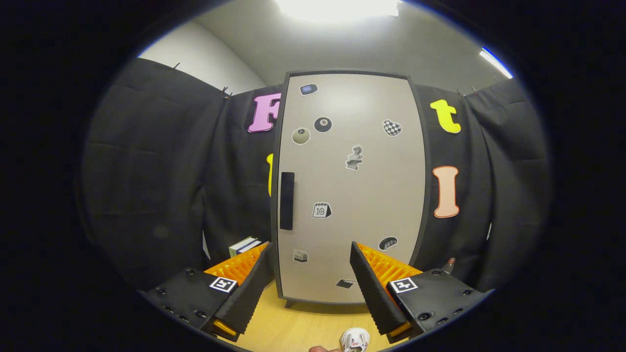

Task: Open the shoe cabinet door, grab the shoes and put them into the shoe cabinet, then close the shoe cabinet door.

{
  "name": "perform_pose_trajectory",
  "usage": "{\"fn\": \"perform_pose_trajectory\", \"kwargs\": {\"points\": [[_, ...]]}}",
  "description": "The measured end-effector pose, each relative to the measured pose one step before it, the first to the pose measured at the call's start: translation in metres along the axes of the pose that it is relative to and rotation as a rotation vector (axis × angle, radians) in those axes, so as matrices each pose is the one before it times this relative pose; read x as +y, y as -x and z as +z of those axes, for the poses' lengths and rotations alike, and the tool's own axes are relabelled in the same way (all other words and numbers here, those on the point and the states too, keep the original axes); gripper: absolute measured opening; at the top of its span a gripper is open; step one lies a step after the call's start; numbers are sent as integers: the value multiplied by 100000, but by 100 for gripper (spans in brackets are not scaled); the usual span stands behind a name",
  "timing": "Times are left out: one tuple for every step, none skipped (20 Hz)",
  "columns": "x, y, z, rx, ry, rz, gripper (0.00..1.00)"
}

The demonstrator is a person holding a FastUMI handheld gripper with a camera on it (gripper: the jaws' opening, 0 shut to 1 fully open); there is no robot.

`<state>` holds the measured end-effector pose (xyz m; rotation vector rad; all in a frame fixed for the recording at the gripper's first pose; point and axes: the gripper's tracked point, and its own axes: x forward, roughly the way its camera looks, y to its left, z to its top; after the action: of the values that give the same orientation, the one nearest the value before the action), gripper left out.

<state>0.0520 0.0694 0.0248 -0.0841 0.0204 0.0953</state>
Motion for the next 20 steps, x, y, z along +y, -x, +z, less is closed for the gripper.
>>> {"fn": "perform_pose_trajectory", "kwargs": {"points": [[167, -649, 563, -674, 741, -168, 97], [201, -781, 604, -704, 630, -152, 97], [259, -950, 438, -1211, 875, -5, 97], [75, -1016, 675, -1257, 759, -698, 97], [79, -975, 405, -714, 356, -912, 97], [295, -1142, 437, -426, -298, -366, 97], [150, -1148, 585, -498, -95, -256, 97], [-1, -1168, 699, -823, 12, -707, 97], [109, -1195, 573, -512, 596, -22, 97], [-3, -1244, 477, -336, 1250, -642, 97], [19, -1202, 405, -254, 1844, -549, 97], [136, -1122, 169, 94, 1632, -275, 97], [225, -925, -19, 630, 790, 101, 97], [254, -763, -66, 628, -1, 65, 97], [251, -764, -79, 484, -232, 59, 97], [411, -719, -344, 912, -276, 517, 97], [302, -613, -293, 919, -240, 403, 97], [322, -629, -441, 945, -233, 316, 97], [352, -525, -449, 1222, -40, 51, 97], [356, -535, -509, 1284, 83, -20, 97]]}}
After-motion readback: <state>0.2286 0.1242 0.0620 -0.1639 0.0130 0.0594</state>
